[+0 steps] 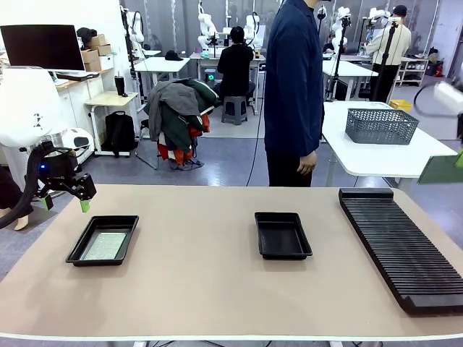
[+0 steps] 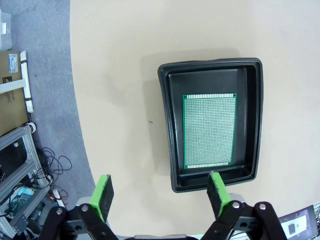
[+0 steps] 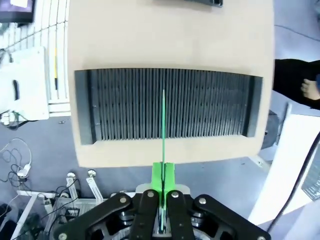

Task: Inspect and transfer BCBs to ESD trays.
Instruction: Pick up the Blank PCB from the PCB Rack and place it in the right ESD tray.

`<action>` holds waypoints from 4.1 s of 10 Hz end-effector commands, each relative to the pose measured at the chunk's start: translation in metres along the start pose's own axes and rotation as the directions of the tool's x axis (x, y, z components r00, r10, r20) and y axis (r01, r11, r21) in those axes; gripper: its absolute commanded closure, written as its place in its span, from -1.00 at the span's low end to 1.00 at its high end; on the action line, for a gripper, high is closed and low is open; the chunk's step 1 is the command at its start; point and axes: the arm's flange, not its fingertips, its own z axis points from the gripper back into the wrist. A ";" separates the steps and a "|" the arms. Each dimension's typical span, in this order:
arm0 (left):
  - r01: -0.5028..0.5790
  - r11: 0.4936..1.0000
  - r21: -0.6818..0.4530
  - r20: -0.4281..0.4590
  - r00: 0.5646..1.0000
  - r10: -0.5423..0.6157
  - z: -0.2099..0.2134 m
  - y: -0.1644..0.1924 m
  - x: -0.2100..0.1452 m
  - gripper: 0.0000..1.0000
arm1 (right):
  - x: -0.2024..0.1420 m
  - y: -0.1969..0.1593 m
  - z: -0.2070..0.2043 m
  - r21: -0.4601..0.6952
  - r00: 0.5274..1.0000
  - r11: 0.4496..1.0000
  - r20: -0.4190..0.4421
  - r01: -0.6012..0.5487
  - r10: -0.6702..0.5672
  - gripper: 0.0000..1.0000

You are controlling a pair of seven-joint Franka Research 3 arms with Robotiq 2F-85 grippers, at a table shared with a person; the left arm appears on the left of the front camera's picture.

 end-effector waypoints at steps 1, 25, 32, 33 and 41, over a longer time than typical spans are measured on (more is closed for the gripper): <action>-0.002 1.000 0.000 0.005 1.000 0.002 -0.001 0.001 0.000 -1.00 | 0.005 -0.009 0.041 0.023 1.000 0.999 -0.011 0.030 -0.029 1.00; -0.002 1.000 0.000 0.005 1.000 0.002 -0.001 0.001 0.000 -1.00 | 0.062 -0.069 -0.089 0.583 0.441 0.554 0.341 0.594 -0.830 0.96; -0.002 1.000 0.000 0.005 1.000 0.002 -0.001 0.001 0.000 -1.00 | 0.139 -0.078 -0.254 0.811 0.074 0.186 0.175 0.554 -0.982 0.96; -0.002 1.000 0.000 0.005 1.000 0.002 -0.001 0.001 0.000 -1.00 | 0.147 -0.078 -0.278 0.826 0.040 0.127 0.126 0.549 -0.991 0.96; -0.002 1.000 0.000 0.005 1.000 0.002 -0.001 0.001 0.000 -1.00 | 0.178 -0.045 -0.361 0.814 -0.051 -0.069 -0.048 0.576 -0.998 0.96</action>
